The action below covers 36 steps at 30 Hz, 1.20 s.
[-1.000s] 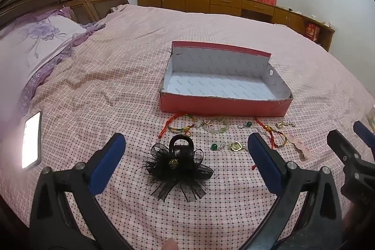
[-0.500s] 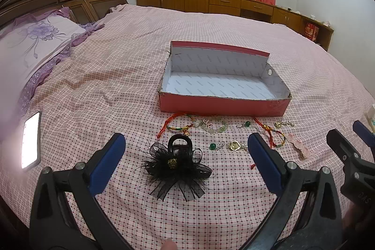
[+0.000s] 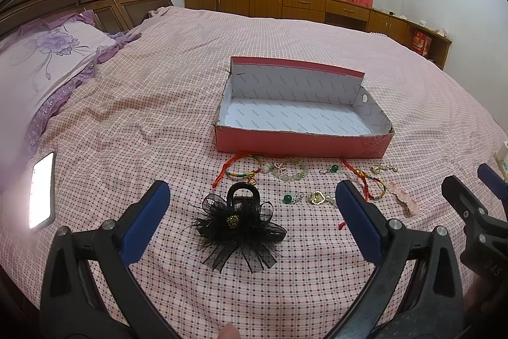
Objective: Organize jewelry
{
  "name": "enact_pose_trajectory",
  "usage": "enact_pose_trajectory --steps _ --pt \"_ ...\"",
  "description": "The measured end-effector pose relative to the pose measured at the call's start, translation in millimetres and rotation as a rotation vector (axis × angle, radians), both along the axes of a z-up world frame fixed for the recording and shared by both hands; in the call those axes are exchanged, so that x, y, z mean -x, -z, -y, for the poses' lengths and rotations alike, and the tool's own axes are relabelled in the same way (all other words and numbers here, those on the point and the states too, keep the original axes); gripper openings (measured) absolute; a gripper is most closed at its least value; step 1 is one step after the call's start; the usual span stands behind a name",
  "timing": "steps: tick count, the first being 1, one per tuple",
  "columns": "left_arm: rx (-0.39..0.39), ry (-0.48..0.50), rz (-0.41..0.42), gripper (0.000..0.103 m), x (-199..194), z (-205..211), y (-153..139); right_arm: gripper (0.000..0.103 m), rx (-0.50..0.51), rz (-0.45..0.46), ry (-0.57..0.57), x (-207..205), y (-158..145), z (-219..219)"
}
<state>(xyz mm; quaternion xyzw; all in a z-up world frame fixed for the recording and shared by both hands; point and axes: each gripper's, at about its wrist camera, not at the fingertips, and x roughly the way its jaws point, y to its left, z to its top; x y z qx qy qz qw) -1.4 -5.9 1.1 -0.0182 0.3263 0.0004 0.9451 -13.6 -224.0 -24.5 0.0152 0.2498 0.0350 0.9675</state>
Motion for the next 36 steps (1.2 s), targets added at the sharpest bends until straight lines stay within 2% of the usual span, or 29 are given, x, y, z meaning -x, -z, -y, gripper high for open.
enact_pose_trajectory --steps 36 --pt "-0.003 0.002 0.003 0.097 -1.7 6.0 -4.0 0.103 0.0 0.001 0.0 0.4 -1.1 0.5"
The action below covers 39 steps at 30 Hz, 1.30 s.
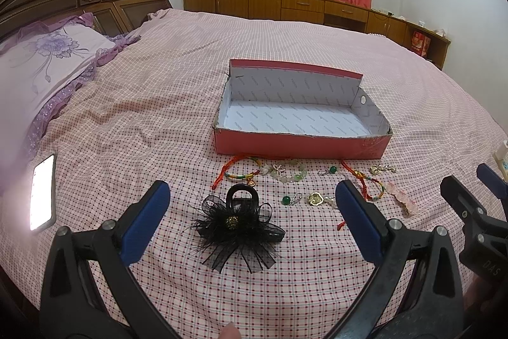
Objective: Organize jewelry
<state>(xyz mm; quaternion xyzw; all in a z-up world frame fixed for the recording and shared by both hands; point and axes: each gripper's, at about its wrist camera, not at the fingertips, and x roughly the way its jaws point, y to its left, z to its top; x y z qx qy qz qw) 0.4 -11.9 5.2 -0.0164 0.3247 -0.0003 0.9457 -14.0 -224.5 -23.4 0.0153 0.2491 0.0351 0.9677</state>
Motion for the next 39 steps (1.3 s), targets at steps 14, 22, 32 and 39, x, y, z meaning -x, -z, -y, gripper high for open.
enact_pose_trajectory --steps 14,22,32,39 --pt "-0.002 0.001 0.004 0.097 1 1 -2 0.103 -0.001 0.001 0.0 0 0 0" --pt "0.002 0.001 0.0 0.097 2 -2 -2 0.103 -0.003 -0.001 0.001 0 1 3" --pt "0.013 -0.013 -0.044 0.097 -6 -17 10 0.103 0.004 -0.031 0.019 -3 7 3" --pt "0.018 -0.019 -0.115 0.097 -17 -25 30 0.103 -0.011 -0.085 0.029 -17 28 13"
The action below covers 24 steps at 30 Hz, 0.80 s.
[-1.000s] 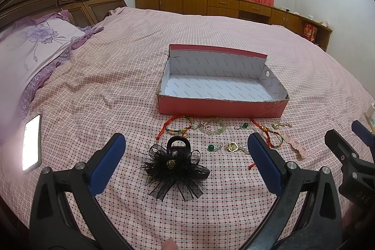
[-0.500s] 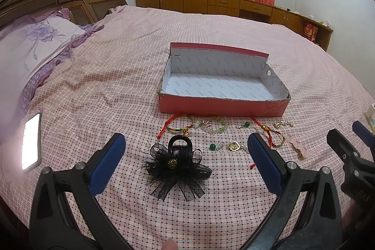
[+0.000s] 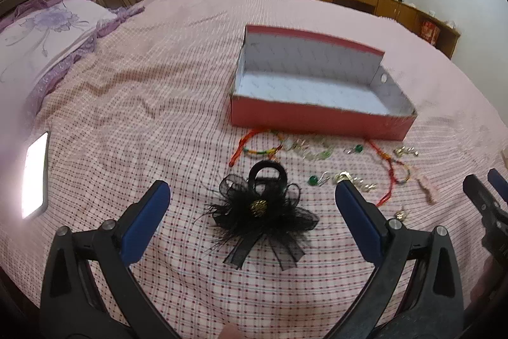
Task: Organize jewelry
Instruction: 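Grasp the black feathered hair clip with the left tool while the right tool grasps the pink bead strand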
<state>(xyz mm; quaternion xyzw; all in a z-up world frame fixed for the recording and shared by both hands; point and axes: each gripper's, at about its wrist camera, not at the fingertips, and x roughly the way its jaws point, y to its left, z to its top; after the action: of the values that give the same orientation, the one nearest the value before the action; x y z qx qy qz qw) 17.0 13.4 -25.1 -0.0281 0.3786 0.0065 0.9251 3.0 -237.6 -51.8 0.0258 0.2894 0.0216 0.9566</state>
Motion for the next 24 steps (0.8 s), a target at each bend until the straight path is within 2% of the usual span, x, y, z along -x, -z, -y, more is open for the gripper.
enact_pose_trajectory --steps 11,14,17,20,24 --pt "0.015 0.001 -0.096 0.094 -15 -6 33 0.103 -0.012 -0.077 -0.018 -27 27 5" --pt "0.019 0.002 -0.109 0.091 -18 -7 39 0.095 -0.018 -0.102 -0.026 -34 34 5" --pt "0.034 0.009 -0.118 0.086 -22 -7 44 0.091 -0.033 -0.127 -0.038 -42 41 5" --pt "0.045 0.008 -0.126 0.081 -23 -7 48 0.082 -0.041 -0.16 -0.055 -48 49 4" --pt "0.023 0.013 -0.125 0.074 -22 -7 52 0.07 -0.053 -0.198 -0.075 -53 60 2"
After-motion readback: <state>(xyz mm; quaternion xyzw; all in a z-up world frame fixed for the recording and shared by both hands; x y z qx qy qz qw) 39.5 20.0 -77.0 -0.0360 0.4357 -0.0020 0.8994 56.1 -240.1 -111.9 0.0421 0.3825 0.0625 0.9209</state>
